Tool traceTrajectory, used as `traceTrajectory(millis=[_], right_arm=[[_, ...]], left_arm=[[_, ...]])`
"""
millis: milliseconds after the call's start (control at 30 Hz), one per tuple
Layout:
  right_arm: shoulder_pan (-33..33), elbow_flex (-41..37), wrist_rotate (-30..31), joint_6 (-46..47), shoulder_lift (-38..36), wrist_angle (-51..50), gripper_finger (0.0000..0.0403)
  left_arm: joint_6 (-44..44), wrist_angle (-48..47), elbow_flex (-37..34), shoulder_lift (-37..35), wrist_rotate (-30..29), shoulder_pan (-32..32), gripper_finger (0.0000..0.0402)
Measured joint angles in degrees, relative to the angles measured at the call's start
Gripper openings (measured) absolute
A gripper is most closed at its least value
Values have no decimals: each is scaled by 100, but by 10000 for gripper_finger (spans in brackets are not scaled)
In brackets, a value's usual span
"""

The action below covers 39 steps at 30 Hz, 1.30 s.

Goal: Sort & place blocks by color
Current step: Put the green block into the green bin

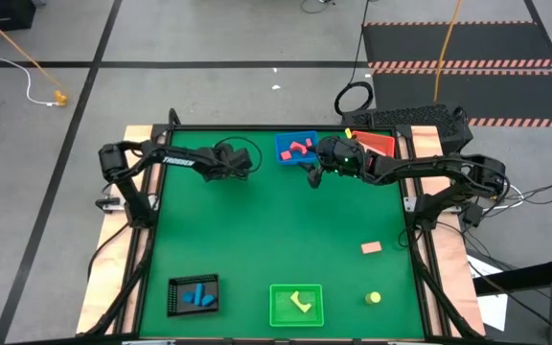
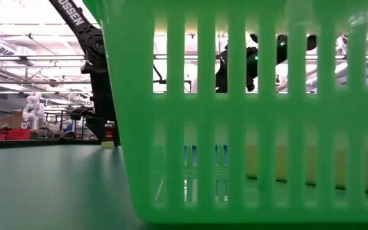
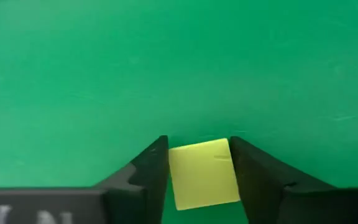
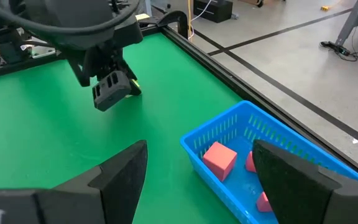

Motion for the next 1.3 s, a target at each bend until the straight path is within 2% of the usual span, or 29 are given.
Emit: traceTrajectory(millis=[67, 367, 633, 733, 1067, 1300], right_arm=[[0, 0, 0, -2, 0, -2, 281], [0, 0, 0, 0, 0, 0, 281], [0, 0, 0, 0, 0, 0, 281], [-2, 0, 0, -2, 0, 0, 281], [-2, 0, 0, 0, 0, 2, 281], [-2, 0, -2, 0, 0, 30, 281]], left_arm=[[-26, 122, -21, -6, 0, -64, 136], [114, 147, -28, -84, 184, -144, 136], [727, 495, -45, -564, 456, -327, 137], [1139, 959, -45, -762, 607, -527, 137], [2064, 3039, -32, -1129, 1840, -1689, 137], [2447, 4214, -36, -1121, 1995, -2442, 137]])
